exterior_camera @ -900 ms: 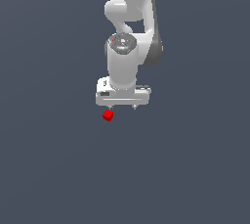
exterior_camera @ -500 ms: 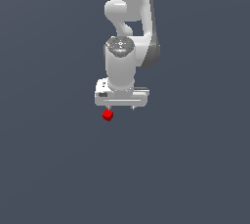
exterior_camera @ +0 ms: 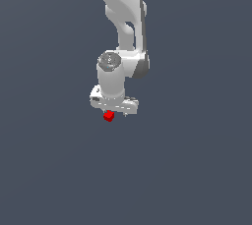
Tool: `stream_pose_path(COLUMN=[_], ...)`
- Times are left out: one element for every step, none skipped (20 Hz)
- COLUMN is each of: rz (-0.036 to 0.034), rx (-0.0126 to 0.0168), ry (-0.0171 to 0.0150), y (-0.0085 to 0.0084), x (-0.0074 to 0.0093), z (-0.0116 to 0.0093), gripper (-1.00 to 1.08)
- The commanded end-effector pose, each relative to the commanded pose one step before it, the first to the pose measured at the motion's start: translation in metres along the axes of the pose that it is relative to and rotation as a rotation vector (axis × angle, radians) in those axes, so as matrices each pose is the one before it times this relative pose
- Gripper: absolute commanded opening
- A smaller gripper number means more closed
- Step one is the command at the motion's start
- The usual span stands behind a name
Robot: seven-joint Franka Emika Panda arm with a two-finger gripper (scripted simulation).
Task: Pick up the red cube and move it to a goal position.
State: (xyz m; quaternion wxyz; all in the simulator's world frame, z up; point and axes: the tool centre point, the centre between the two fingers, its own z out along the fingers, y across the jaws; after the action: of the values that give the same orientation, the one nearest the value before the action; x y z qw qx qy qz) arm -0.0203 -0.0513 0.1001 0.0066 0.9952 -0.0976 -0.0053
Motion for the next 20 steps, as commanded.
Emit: stream_pose_path(rz=[0.07013,0.02561,0.02374,0.0219,0.02012,0.01835,0.01654,0.01478,0.01296,0.01117,0.00934,0.00753,0.00573,0.0039,0.0021,0.00063,0.0,0.0,0.0,0.0], rx=[0.00217,0.00111,0.00111,0.0011,0.00106,0.00098,0.00091,0.00084,0.00079,0.00076,0.00074,0.00074,0.00074,0.00071,0.0006,0.00027,0.0,0.0,0.0,0.0], ry=[0.00177,0.00085,0.00077,0.00069,0.00062,0.00056,0.0005,0.00044,0.00037,0.00029,0.00021,0.00013,0.00004,-0.00004,-0.00009,-0.00005,0.0,0.0,0.0,0.0], y=[0.01292,0.00461,0.00424,0.00388,0.00354,0.00323,0.00289,0.00258,0.00224,0.0019,0.00154,0.00119,0.00084,0.00047,0.00013,0.00001,0.0,0.0,0.0,0.0], x=[-0.00472,-0.00153,-0.0014,-0.00129,-0.00118,-0.00107,-0.00096,-0.00085,-0.00075,-0.00064,-0.00053,-0.00042,-0.00031,-0.00021,-0.00012,-0.00003,0.0,0.0,0.0,0.0], z=[0.02092,0.00765,0.00713,0.00661,0.00609,0.00556,0.00503,0.0045,0.00397,0.00344,0.00292,0.0024,0.00188,0.00135,0.00082,0.00027,0.0,0.0,0.0,0.0], gripper=[1.0,1.0,1.0,1.0,1.0,1.0,1.0,1.0,1.0,1.0,1.0,1.0,1.0,1.0,1.0,1.0,-1.0,-1.0,-1.0,-1.0])
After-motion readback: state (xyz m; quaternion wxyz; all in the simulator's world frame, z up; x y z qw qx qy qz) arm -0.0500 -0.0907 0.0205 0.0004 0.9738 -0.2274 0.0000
